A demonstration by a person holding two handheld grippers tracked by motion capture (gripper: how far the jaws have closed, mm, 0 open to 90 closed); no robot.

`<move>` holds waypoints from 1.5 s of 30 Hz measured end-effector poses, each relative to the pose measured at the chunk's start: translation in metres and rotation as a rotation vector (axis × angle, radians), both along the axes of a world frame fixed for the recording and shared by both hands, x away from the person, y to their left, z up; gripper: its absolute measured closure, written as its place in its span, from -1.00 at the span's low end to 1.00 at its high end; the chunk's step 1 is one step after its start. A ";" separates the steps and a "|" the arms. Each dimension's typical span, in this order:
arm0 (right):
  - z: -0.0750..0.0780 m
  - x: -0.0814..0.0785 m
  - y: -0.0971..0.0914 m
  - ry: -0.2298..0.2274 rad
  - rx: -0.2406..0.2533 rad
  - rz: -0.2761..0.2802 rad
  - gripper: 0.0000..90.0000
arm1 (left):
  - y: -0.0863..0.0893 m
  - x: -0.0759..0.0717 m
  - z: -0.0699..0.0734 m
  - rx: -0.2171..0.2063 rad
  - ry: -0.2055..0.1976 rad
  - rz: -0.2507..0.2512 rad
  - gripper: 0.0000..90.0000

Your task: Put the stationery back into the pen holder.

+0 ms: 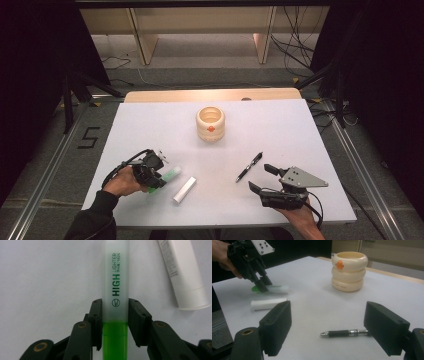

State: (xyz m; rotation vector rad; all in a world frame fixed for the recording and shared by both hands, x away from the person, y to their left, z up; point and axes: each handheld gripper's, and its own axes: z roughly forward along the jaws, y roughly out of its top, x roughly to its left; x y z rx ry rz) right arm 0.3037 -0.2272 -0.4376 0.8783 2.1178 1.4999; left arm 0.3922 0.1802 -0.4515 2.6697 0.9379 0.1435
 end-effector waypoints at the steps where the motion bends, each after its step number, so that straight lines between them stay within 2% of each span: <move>1: 0.000 0.000 0.000 0.000 0.000 0.000 -0.49 | 0.000 -0.001 0.005 -0.023 -0.005 0.014 0.47; 9: 0.000 -0.001 0.001 -0.003 -0.011 -0.002 -0.49 | -0.005 -0.003 0.018 -0.089 -0.012 0.024 0.47; 11: 0.000 -0.001 0.001 -0.006 -0.012 0.000 -0.49 | -0.007 -0.004 0.021 -0.111 -0.007 0.017 0.47; 19: 0.000 -0.002 0.003 -0.008 -0.014 0.006 -0.49 | -0.018 -0.008 0.031 -0.143 -0.012 -0.027 0.47; 24: 0.000 -0.003 0.006 -0.017 -0.026 0.015 -0.50 | -0.028 -0.012 0.039 -0.138 -0.024 -0.067 0.46; 29: 0.001 -0.005 0.008 -0.030 -0.042 0.020 -0.50 | -0.037 -0.014 0.045 -0.151 -0.027 -0.090 0.47; 35: 0.002 -0.006 0.014 -0.053 -0.069 0.029 -0.50 | -0.052 -0.013 0.047 -0.149 -0.011 -0.130 0.47; 45: 0.006 -0.011 0.024 -0.109 -0.148 0.047 -0.50 | -0.075 -0.007 0.046 -0.138 0.016 -0.191 0.47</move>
